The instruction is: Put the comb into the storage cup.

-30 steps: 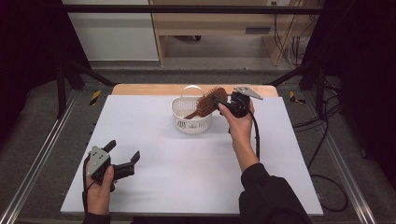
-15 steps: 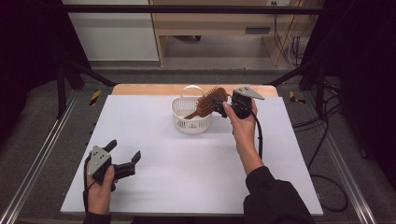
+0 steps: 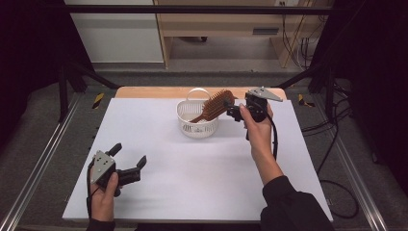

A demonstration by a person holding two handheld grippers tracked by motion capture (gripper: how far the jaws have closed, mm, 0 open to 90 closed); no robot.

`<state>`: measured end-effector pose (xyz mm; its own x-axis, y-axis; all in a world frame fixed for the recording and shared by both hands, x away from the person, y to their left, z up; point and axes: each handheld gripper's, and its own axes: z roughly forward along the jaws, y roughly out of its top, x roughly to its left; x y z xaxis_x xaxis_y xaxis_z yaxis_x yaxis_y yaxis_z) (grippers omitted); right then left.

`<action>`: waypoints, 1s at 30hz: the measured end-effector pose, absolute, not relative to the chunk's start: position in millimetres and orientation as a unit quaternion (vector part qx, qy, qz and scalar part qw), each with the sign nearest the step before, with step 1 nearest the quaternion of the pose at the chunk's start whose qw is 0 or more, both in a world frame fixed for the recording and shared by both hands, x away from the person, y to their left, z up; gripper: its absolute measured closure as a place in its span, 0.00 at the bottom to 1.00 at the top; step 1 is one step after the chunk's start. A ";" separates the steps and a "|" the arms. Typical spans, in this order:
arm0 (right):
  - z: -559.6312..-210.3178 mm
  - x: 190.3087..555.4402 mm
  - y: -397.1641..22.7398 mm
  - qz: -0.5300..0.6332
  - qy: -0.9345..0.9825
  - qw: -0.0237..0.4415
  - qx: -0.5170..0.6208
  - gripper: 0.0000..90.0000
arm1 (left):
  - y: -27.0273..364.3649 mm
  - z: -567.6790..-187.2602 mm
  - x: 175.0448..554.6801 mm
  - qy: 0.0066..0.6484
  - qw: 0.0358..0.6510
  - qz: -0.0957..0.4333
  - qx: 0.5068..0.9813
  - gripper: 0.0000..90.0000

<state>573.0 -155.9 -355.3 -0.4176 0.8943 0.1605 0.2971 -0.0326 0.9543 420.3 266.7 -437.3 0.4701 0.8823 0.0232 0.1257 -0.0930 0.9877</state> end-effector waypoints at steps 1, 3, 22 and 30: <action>-353.9 571.7 -157.0 0.548 0.640 0.274 0.464 0.09 | 266.4 -437.5 420.3 0.384 0.552 0.342 0.656 0.01; -351.9 570.0 -158.0 0.549 0.639 0.275 0.464 0.07 | 266.4 -438.2 420.6 0.383 0.551 0.341 0.658 0.01; -346.7 552.4 -165.8 0.563 0.647 0.289 0.425 0.05 | 278.3 -429.6 410.8 0.397 0.552 0.360 0.639 0.01; -343.7 541.7 -182.2 0.573 0.640 0.306 0.410 0.04 | 290.2 -427.2 400.4 0.400 0.551 0.363 0.636 0.01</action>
